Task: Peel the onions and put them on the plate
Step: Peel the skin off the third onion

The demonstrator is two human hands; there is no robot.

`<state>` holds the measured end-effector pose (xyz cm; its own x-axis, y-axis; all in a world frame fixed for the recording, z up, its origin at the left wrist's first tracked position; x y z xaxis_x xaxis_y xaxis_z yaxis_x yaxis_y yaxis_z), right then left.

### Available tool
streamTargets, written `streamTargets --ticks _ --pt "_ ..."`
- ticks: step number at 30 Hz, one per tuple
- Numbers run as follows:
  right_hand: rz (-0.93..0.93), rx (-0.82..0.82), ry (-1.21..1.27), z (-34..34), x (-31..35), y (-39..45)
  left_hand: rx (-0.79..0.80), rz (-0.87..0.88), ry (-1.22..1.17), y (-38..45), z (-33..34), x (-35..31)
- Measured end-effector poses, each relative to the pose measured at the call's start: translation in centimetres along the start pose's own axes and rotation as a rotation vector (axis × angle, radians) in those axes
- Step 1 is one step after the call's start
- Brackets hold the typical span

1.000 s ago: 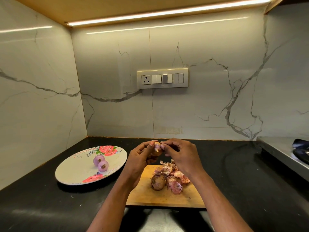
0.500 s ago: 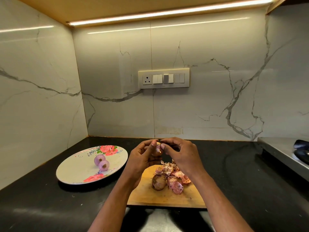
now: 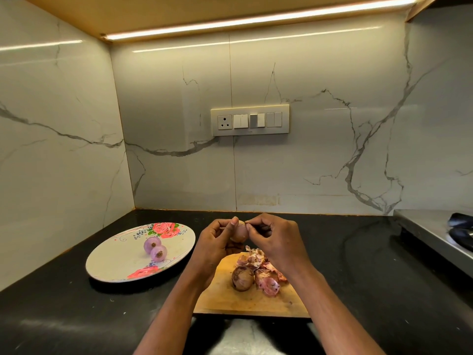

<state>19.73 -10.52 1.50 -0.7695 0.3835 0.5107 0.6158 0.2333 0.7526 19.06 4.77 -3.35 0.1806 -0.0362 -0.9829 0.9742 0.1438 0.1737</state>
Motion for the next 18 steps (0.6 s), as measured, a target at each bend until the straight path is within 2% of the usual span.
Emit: streamTargets --ticks 6,9,11,18 --pt "0.158 0.003 0.191 0.4 -1.3 0.1 -0.03 -0.022 -0.116 0.2 -0.4 0.1" --pt "0.167 0.102 0.261 1.3 -1.0 0.2 -0.067 -0.003 -0.123 0.2 -0.9 -0.1" --pt "0.144 0.153 0.222 1.8 -0.6 0.1 -0.08 0.002 -0.125 0.1 -1.1 -0.2" --pt "0.079 -0.074 0.136 -0.8 -0.3 0.5 0.001 -0.007 -0.084 0.0 0.1 -0.5"
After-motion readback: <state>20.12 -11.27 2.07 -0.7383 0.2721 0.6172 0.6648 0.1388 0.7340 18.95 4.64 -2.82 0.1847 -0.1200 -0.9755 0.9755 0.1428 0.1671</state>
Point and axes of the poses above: each hand's wrist, its own y-axis towards the middle knuckle, its own z-axis out of the palm, x = y × z, the point moved 10 cm from there along y, towards the middle knuckle, and after that the axes turned 4 degrees about -z, right-handed, at the moved point
